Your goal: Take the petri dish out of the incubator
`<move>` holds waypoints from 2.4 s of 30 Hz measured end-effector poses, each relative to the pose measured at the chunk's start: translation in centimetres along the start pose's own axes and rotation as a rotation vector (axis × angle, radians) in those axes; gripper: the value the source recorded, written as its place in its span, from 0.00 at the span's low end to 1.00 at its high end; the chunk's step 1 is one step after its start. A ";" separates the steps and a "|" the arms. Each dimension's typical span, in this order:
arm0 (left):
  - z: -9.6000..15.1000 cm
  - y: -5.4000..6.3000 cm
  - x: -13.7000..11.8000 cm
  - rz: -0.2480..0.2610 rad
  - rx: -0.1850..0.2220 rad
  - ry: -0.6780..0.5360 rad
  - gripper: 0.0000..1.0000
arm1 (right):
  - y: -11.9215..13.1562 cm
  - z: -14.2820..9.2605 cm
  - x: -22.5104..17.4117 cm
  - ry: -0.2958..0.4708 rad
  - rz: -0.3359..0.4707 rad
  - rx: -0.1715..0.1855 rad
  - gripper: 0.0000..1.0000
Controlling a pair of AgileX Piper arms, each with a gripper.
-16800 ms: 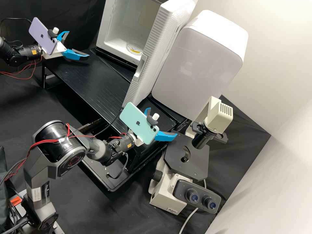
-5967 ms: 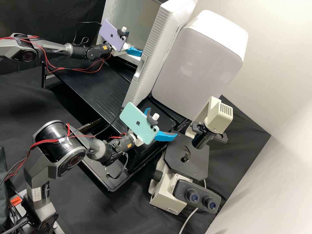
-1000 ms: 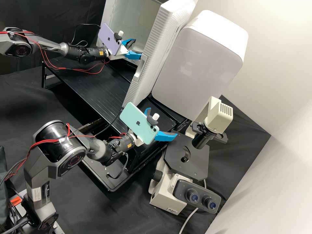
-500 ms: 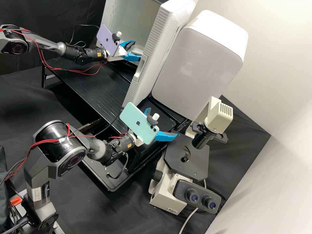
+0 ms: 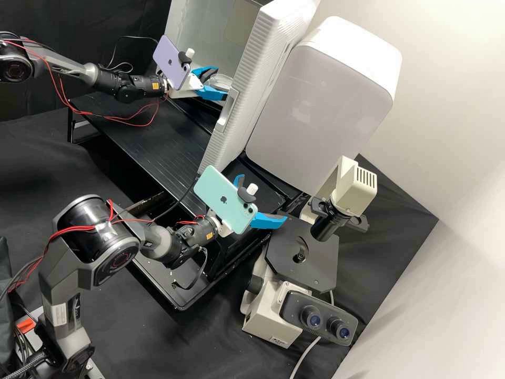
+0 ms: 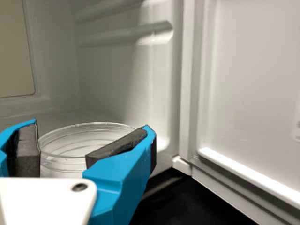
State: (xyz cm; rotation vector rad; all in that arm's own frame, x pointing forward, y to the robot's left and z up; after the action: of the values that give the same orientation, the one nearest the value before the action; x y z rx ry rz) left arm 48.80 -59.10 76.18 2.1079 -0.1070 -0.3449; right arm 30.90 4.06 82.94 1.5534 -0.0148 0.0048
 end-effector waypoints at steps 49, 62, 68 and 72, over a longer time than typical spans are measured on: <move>0.5 2.8 -0.2 0.070 -0.002 -0.012 0.00 | 0.0 0.0 0.0 0.000 0.000 0.000 1.00; 0.3 1.8 0.1 0.047 -0.019 -0.007 0.00 | 0.0 0.0 0.0 0.000 0.000 0.000 1.00; -0.2 1.0 1.0 0.027 -0.019 0.004 0.00 | 0.0 0.0 0.0 0.000 0.000 0.000 1.00; -0.4 0.6 1.3 0.006 -0.021 0.011 0.00 | 0.0 0.0 0.0 0.000 0.000 0.000 1.00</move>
State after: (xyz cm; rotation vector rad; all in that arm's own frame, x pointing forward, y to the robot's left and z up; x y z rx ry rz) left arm 50.16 -59.37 76.59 2.0884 -0.1033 -0.3290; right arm 30.90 4.06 82.94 1.5534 -0.0148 0.0048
